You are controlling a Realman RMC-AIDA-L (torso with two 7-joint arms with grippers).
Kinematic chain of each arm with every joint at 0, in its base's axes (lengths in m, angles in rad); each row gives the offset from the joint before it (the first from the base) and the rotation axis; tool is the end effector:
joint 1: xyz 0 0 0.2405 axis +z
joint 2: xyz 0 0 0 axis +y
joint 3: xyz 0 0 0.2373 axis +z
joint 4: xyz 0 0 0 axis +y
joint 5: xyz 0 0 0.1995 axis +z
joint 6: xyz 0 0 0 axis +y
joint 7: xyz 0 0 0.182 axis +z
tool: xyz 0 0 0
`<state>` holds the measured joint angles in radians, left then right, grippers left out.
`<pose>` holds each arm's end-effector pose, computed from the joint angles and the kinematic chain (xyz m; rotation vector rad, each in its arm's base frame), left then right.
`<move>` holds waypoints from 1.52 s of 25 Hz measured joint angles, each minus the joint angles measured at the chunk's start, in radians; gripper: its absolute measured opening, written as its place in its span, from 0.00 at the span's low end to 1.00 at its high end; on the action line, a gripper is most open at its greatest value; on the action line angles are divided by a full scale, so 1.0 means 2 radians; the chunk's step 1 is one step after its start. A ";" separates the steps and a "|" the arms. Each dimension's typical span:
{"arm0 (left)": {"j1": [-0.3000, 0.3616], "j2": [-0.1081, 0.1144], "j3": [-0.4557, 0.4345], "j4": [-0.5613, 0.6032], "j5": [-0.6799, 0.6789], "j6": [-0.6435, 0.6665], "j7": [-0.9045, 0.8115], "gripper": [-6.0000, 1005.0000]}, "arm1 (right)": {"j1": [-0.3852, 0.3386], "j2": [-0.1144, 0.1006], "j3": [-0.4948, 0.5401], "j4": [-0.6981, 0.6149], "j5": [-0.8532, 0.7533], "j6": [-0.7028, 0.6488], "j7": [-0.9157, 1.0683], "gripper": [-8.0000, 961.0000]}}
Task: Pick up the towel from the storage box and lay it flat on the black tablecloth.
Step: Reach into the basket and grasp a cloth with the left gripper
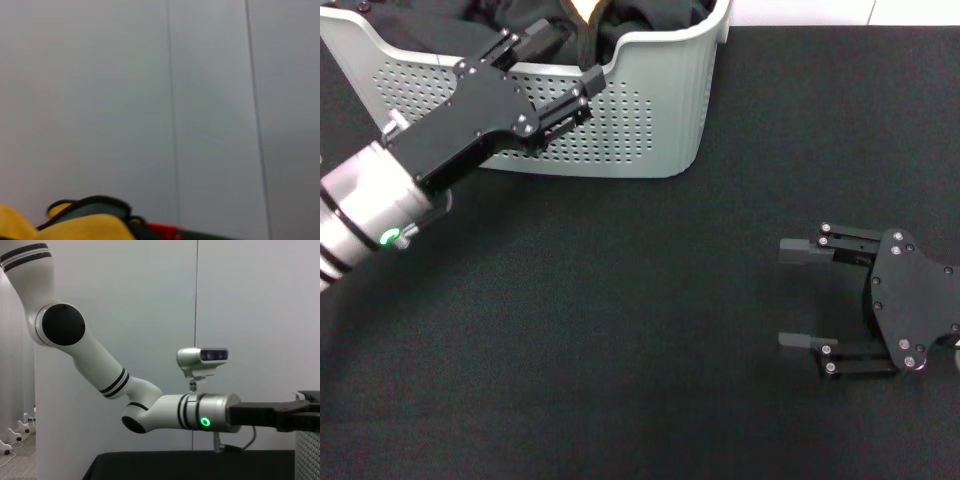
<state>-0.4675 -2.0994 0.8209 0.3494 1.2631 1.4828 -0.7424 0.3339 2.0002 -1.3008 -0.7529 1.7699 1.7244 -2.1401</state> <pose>-0.2116 0.3415 -0.0072 -2.1571 -0.2700 -1.0913 0.1781 0.2578 -0.0200 -2.8292 -0.0932 1.0877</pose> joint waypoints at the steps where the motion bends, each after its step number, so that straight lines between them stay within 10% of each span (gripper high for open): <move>1: -0.005 0.000 0.000 -0.002 -0.005 -0.014 0.004 0.73 | 0.000 0.000 0.000 0.001 0.000 0.000 0.000 0.80; 38: -0.035 -0.002 0.007 -0.039 -0.041 -0.095 0.076 0.66 | 0.002 0.001 0.001 0.011 0.005 -0.001 -0.007 0.80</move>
<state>-0.5373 -2.1032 0.8349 0.2709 1.1805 1.2936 -0.5898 0.3375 2.0017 -1.2993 -0.7318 1.7793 1.7215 -2.1536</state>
